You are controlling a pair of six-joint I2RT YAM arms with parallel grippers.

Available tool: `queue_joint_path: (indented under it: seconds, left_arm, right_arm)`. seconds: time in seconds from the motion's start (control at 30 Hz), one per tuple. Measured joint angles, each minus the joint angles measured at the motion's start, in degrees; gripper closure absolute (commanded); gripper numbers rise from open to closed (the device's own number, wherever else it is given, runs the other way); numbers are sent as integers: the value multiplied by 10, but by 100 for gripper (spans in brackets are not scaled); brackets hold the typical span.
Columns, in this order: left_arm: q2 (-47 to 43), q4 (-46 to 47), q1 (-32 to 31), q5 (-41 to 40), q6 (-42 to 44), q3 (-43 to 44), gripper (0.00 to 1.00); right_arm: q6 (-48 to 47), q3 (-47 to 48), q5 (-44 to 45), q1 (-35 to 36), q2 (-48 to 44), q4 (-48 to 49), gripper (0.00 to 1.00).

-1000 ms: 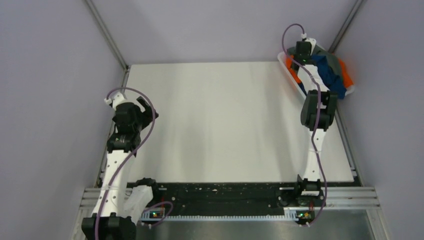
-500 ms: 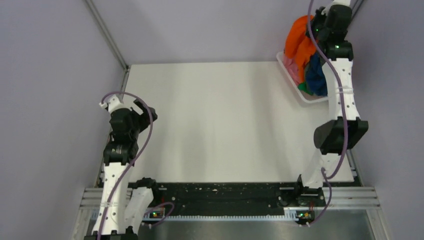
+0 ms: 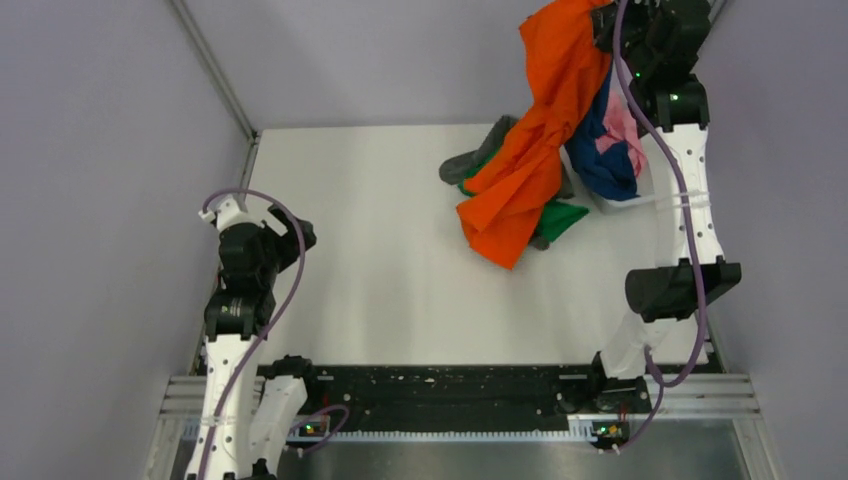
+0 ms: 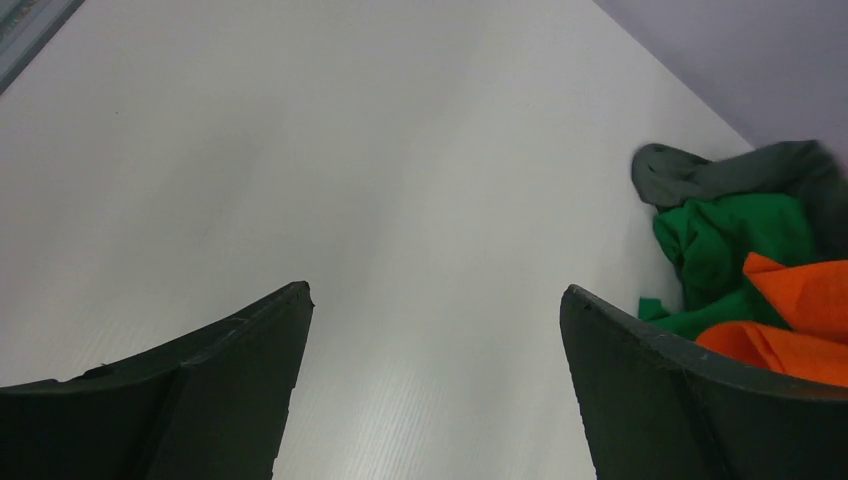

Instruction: Fold and stack the t-shirts

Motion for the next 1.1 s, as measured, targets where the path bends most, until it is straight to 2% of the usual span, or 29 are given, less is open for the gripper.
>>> queue_joint_path:
  seconds: [0.1,0.27,0.57,0.73,0.83,1.1]
  left_arm:
    - [2,-1,0,0,0,1,1]
    - [10,-8,0,-8,0,5,1]
    - [35,-19,0,-21,0,10,1]
    - [50,-21,0,-25,0,15,1]
    - [62,-19,0,-24,-3,15,1]
    - [106,-13,0,-12,-10,15,1]
  right_arm:
    - [-10,8,51,0,19,-15,100]
    - [-46,95,178,-19,91,-43,100]
    - [-40,133,318,-175,167,-47,100]
    - [-40,137,379,-212,222,-46,100]
    - [-38,124,363,-212,247,-45,100]
    - [-15,-7,158,-194,281,-37,100]
